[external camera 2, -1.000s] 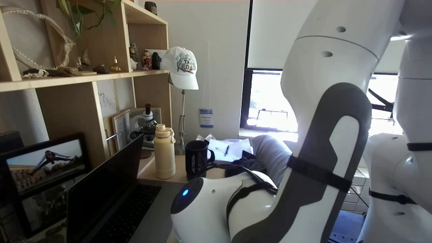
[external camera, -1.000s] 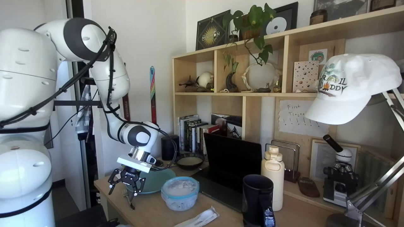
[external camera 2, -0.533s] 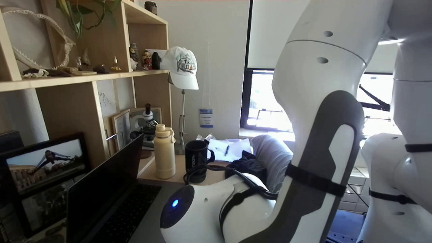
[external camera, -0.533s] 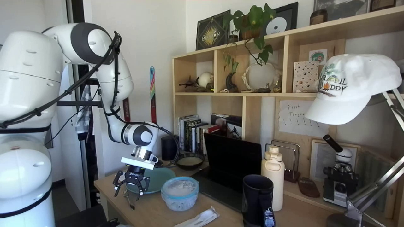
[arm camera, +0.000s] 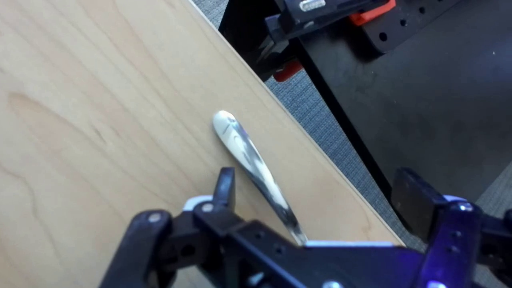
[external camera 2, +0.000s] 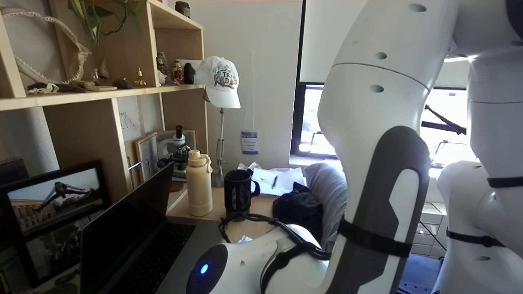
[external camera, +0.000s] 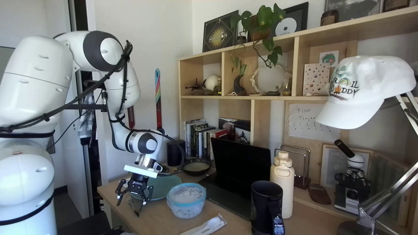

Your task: Move the plastic spoon and the metal fork to the right.

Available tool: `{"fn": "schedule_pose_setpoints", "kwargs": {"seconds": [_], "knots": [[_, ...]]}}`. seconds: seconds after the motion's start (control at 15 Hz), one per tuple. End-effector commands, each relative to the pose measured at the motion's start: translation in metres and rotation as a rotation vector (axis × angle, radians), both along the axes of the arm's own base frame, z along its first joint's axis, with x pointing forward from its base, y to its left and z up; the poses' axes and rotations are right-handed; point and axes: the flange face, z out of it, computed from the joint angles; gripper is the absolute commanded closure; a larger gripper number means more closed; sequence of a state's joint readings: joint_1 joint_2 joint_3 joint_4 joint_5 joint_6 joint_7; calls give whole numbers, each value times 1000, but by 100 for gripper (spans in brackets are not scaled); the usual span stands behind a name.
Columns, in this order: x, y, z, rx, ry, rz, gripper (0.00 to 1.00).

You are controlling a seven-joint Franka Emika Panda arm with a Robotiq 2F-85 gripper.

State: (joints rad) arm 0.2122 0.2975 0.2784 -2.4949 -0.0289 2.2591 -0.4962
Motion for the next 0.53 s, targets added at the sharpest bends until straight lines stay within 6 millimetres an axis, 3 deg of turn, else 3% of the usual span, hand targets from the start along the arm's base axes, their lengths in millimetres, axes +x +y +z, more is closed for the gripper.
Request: {"fn": "schedule_pose_setpoints", "kwargs": {"seconds": [0.0, 0.07, 0.2, 0.47], "knots": [[0, 6, -4, -40, -11, -22, 5], [0, 7, -3, -46, -15, -27, 28], [2, 6, -2, -57, -22, -39, 31], [5, 6, 0, -72, -36, -46, 63]]}}
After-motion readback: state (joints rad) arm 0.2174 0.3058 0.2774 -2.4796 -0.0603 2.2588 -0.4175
